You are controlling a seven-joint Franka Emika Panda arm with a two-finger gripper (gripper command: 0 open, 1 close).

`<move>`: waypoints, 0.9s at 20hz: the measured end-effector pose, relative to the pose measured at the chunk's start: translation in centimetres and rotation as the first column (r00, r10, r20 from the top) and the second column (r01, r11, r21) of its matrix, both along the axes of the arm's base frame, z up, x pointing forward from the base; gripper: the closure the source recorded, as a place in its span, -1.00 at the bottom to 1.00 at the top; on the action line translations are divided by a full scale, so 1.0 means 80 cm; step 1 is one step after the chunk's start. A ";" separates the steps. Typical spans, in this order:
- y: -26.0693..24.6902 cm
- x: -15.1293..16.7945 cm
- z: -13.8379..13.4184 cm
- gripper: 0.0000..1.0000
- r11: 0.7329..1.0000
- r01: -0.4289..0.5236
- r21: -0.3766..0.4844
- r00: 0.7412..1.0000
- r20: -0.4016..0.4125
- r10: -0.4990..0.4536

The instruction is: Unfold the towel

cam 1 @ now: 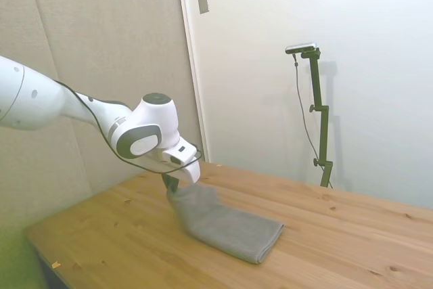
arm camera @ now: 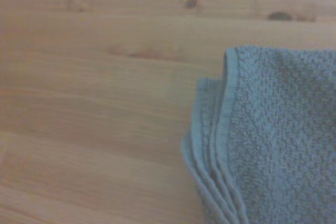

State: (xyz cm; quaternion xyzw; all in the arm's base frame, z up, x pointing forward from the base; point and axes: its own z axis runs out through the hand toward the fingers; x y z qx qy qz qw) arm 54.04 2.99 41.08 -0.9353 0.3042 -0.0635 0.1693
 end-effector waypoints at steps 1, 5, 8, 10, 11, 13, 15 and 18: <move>0.001 -0.001 -0.007 -1.00 1.000 -0.003 -0.002 1.000 -0.011 0.003; 0.001 0.001 -0.021 -1.00 1.000 -0.004 -0.006 1.000 -0.027 0.004; 0.000 0.002 -0.023 -1.00 1.000 -0.002 -0.007 1.000 -0.027 0.002; 0.000 0.002 -0.023 -1.00 1.000 -0.003 -0.007 1.000 -0.026 0.003; 0.000 0.003 -0.022 -1.00 1.000 -0.004 -0.007 1.000 -0.024 0.004; 0.005 0.001 -0.018 -1.00 1.000 -0.013 -0.005 1.000 -0.025 0.012; 0.011 -0.006 -0.010 -1.00 1.000 -0.021 -0.007 0.998 -0.062 0.021; 0.004 -0.017 0.012 -1.00 0.990 0.080 -0.117 0.989 -0.112 -0.094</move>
